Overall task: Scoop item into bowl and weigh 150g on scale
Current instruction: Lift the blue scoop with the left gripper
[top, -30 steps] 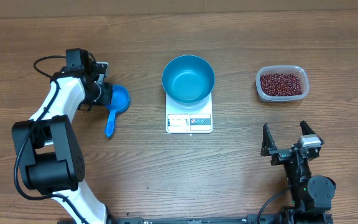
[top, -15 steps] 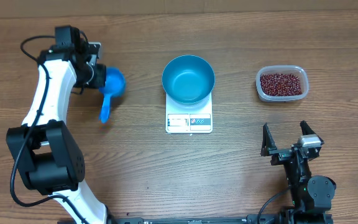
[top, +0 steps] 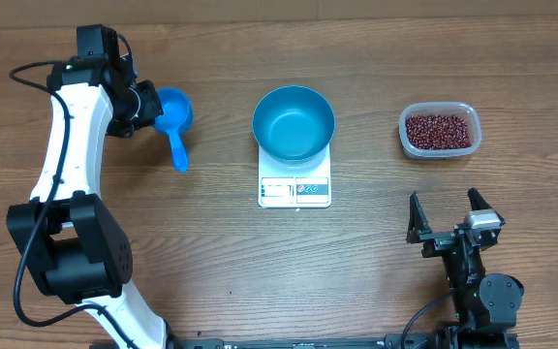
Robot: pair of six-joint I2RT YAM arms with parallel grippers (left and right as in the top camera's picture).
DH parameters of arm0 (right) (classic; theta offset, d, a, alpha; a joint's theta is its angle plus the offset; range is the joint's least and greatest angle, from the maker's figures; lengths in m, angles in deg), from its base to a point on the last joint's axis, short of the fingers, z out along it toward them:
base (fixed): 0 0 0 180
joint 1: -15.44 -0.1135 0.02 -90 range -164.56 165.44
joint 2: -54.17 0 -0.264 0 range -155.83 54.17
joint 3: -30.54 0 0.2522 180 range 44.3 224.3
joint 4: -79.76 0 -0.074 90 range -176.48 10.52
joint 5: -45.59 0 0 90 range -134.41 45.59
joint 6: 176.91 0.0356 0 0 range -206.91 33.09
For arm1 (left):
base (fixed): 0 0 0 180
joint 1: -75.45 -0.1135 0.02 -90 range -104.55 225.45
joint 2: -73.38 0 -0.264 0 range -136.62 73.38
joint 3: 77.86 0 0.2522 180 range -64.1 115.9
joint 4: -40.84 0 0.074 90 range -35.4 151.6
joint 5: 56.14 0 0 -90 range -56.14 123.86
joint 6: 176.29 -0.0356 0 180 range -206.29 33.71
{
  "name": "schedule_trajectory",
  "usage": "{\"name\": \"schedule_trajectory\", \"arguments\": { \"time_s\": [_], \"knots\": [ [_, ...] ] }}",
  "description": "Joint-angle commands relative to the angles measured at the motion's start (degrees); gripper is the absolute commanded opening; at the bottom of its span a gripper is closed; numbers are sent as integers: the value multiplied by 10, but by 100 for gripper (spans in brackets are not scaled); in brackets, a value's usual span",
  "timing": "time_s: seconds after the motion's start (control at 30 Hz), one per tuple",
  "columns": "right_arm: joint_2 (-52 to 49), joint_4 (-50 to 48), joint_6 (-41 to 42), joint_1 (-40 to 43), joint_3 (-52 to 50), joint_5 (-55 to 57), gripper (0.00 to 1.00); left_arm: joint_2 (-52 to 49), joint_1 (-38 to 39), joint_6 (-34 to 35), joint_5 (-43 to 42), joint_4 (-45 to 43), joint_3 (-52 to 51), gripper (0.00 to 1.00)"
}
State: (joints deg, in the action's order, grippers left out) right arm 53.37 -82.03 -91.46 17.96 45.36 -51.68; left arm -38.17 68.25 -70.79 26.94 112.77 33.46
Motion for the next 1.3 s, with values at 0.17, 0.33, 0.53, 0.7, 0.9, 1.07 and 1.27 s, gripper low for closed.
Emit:
{"name": "schedule_trajectory", "arguments": {
  "time_s": [0.17, 0.33, 0.53, 0.7, 0.9, 1.07, 1.27],
  "knots": [
    [3, -3, -2, -3, -6, -1, 100, 11, 1, 64, -37, 24, 16, 4],
    [3, -3, -2, -3, -6, -1, 100, 11, 1, 65, -37, 28, 16, 4],
    [3, -3, -2, -3, -6, -1, 100, 11, 1, 127, -37, 28, 16, 4],
    [3, -3, -2, -3, -6, -1, 100, 11, 1, 197, -37, 28, 16, 4],
    [3, -3, -2, -3, -6, -1, 100, 11, 1, 220, -37, 31, 16, 4],
    [3, -3, -2, -3, -6, -1, 100, 11, 1, 220, -37, 37, 16, 4],
    [3, -3, -2, -3, -6, -1, 100, 11, 1, 220, -37, 40, 16, 4]
  ]
}}
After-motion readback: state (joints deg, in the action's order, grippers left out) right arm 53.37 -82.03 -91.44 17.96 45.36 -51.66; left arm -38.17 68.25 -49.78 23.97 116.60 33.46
